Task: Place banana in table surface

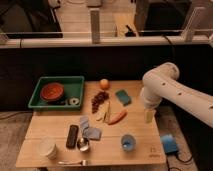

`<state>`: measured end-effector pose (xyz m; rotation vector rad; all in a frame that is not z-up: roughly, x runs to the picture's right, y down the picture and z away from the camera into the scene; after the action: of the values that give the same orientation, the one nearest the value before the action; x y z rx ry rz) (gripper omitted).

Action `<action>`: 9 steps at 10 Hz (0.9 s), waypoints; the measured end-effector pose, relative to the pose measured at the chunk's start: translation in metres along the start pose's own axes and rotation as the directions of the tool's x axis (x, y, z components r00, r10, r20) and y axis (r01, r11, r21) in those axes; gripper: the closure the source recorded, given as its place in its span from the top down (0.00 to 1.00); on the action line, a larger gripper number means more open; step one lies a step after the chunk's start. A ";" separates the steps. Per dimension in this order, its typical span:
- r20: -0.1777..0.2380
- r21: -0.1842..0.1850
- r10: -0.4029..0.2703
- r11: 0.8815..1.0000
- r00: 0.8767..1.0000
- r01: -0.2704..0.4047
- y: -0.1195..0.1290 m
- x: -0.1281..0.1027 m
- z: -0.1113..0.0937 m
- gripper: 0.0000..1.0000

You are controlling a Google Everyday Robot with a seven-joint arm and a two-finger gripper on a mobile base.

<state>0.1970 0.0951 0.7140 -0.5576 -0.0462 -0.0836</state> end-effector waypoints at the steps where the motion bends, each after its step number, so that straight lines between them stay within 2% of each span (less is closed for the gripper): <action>1: 0.006 0.001 -0.008 1.000 1.000 0.008 -0.003 -0.003 0.002 0.80; 3: 0.022 0.004 -0.026 1.000 0.999 0.026 -0.012 -0.022 0.006 0.80; 7: 0.042 0.009 -0.038 0.999 0.998 0.038 -0.024 -0.036 0.013 0.80; 9: 0.061 0.012 -0.061 0.998 0.996 0.061 -0.034 -0.058 0.019 0.80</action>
<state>0.1357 0.0801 0.7447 -0.5487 -0.1235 -0.1258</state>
